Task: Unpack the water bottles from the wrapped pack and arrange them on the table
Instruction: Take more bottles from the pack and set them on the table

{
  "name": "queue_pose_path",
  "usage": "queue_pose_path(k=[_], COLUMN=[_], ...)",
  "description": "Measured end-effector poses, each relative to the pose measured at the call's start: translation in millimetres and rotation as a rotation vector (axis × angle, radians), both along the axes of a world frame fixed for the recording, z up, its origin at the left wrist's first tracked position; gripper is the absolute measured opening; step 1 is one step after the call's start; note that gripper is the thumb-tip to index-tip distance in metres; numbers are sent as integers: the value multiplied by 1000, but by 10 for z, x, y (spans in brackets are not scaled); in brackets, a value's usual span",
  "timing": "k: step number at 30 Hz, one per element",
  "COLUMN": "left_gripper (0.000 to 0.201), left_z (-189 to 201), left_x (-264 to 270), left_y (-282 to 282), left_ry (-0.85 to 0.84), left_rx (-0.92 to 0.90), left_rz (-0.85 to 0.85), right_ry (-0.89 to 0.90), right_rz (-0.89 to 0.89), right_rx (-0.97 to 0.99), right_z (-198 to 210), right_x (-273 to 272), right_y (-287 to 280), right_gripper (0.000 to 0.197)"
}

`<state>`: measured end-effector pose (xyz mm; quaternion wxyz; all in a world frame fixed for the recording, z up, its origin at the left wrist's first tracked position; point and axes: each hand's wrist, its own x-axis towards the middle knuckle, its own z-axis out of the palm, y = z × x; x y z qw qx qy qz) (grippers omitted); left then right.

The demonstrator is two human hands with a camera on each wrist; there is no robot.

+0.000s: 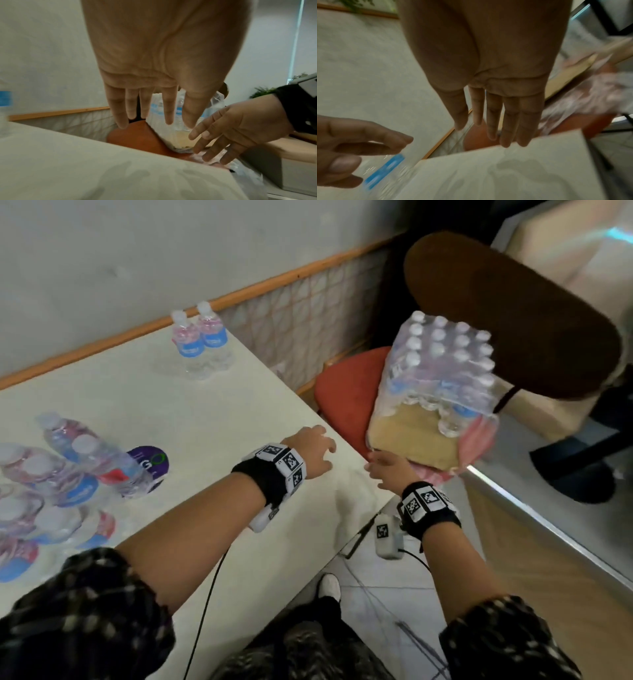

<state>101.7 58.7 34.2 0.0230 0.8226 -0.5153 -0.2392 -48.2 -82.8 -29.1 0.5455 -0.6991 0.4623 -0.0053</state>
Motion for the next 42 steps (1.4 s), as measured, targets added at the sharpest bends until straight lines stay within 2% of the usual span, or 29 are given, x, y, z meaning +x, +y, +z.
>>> queue_pose_path(k=[3, 6, 9, 12, 15, 17, 19, 21, 23, 24, 26, 27, 29, 30, 32, 33, 36, 38, 42], left_gripper=[47, 60, 70, 78, 75, 69, 67, 68, 70, 72, 74, 75, 74, 71, 58, 51, 38, 34, 25], left_z=[33, 115, 169, 166, 113, 58, 11, 11, 22, 36, 50, 48, 26, 7, -52, -80, -122, -135, -150], left_x=[-204, -333, -355, -351, -338, -330, -317, -304, -289, -286, -296, -316, -345, -341, -278, -235, -159, -155, -167], left_y=[-537, -976, -1280, -1477, -1582, -1607, -1612, -1608, -1619, -1633, -1692, -1732, -1807, -1830, -1852, -1851, -1807, -1789, -1729], left_ry=[12, 6, -13, -17, -6, 3, 41, 73, 102, 124, 172, 183, 211, 241, 299, 306, 272, 249, 200], left_rx=[-131, -211, -208, -187, -162, -141, -136, -164, -208, -232, -258, -260, -256, -273, -342, -357, -366, -380, -380], left_rz=[-48, -79, -72, -65, -62, -62, -46, -31, -10, 7, 53, 79, 157, 218, 314, 311, 247, 240, 262], right_ry=[23, 0, 4, 79, 95, 128, 222, 380, 454, 471, 357, 189, -80, -118, -118, -94, 70, 182, 55], right_rz=[-113, -236, -286, -335, -350, -386, -326, -239, -132, -89, -106, -187, -192, -118, 18, 59, 93, 66, 16], right_rx=[-94, -137, -208, -348, -329, -319, -330, -304, -315, -340, -284, -234, -189, -194, -187, -185, -176, -184, -152], right_z=[65, 129, 240, 279, 392, 466, 484, 442, 325, 318, 342, 330, 255, 242, 257, 217, 375, 475, 531], right_x=[-247, -376, -423, -416, -349, -306, -300, -352, -388, -351, -208, -115, 122, 195, 274, 297, 357, 389, 538], right_y=[-435, -812, -1084, -1365, -1551, -1672, -1790, -1822, -1765, -1687, -1509, -1419, -1215, -1116, -1011, -1049, -1260, -1430, -1665], right_gripper=[34, 48, 63, 48, 31, 28, 12, 9, 18, 34, 53, 54, 35, 42, 59, 60, 43, 41, 45])
